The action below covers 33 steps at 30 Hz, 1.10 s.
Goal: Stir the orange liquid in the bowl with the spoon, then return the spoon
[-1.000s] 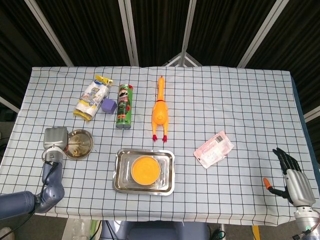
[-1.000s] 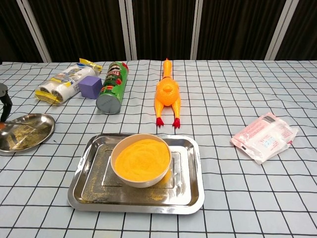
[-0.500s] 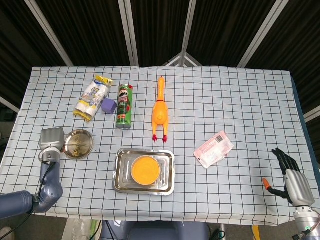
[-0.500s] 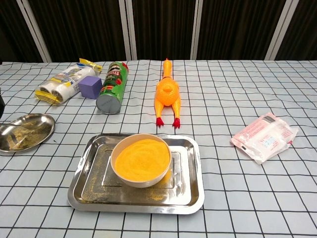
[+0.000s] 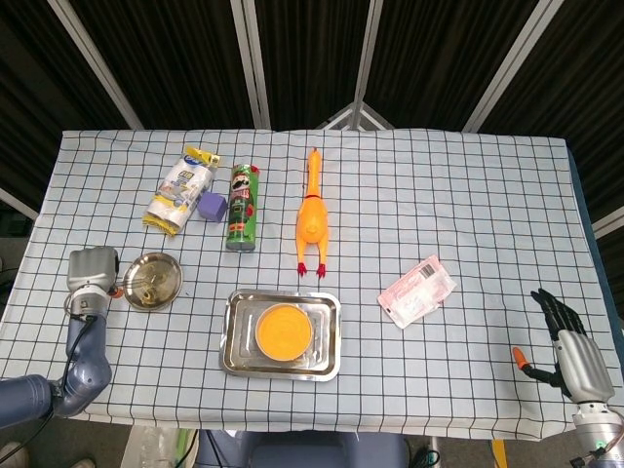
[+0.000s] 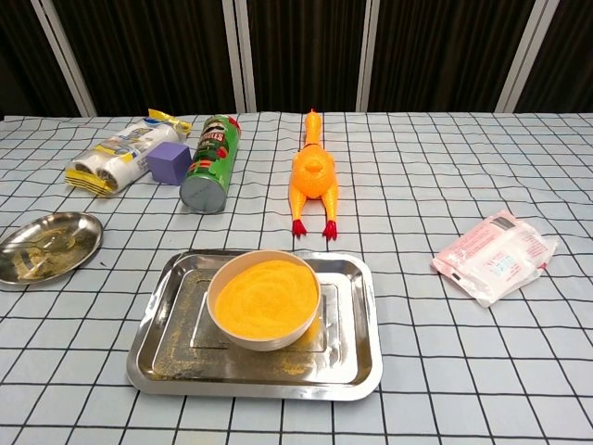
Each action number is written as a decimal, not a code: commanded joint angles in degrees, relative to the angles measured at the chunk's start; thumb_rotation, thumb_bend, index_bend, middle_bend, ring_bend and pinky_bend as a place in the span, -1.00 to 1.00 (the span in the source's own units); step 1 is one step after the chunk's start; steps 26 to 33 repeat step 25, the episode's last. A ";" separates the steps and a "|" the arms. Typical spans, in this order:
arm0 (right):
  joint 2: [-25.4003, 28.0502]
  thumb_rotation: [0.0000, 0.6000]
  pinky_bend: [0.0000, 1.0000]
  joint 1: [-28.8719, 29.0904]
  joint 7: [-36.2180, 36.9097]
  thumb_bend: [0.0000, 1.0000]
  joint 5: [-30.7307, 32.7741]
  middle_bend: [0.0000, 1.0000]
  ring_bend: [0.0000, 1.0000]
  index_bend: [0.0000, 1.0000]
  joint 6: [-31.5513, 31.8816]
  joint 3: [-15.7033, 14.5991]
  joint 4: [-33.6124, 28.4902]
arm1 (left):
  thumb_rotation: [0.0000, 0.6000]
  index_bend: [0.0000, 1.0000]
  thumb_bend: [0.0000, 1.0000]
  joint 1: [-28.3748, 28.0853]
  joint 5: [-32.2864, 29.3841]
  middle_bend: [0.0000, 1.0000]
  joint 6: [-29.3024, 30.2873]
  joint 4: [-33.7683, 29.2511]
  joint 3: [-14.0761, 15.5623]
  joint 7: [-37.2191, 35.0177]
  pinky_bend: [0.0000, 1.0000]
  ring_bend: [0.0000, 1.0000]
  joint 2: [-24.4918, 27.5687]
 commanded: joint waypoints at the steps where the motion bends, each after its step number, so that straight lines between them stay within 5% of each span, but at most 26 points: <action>1: 0.02 1.00 -1.00 -0.03 0.10 -0.19 -0.01 -1.00 -1.00 -1.00 0.05 0.02 0.04 | 1.00 -0.24 -0.47 1.05 2.64 0.91 0.05 -0.76 0.05 -2.23 0.90 0.80 0.61; 8: -0.02 1.00 -1.00 0.03 -0.05 -0.19 -0.34 -1.00 -1.00 -1.00 0.19 0.04 0.55 | 1.00 -0.79 -0.48 7.10 17.14 -0.28 3.41 -8.94 0.50 -14.79 -0.08 -0.15 5.72; 14: -0.33 1.00 -1.00 0.19 -0.85 -0.19 -0.23 -1.00 -1.00 -1.00 0.00 0.05 0.48 | 1.00 -0.95 -0.56 16.10 32.31 -0.94 7.20 -19.39 4.68 -29.26 -0.73 -0.83 13.82; 17: -0.64 1.00 -1.00 0.14 -2.04 -0.19 -0.18 -1.00 -1.00 -1.00 0.41 0.17 0.58 | 1.00 -1.00 -0.65 20.55 42.53 -1.00 10.32 -21.53 8.11 -34.44 -0.99 -1.00 17.24; 24: -1.14 1.00 -1.00 0.11 -3.38 -0.19 1.43 -1.00 -1.00 -1.00 0.60 0.86 1.07 | 1.00 -1.00 -0.73 29.22 62.64 -1.00 23.89 -11.41 13.85 -36.33 -1.00 -1.00 14.02; 33: -1.24 1.00 -1.00 0.11 -3.56 -0.19 1.59 -1.00 -1.00 -1.00 0.67 0.97 1.12 | 1.00 -1.00 -0.73 30.06 64.04 -1.00 24.93 -10.20 14.24 -36.67 -1.00 -1.00 13.52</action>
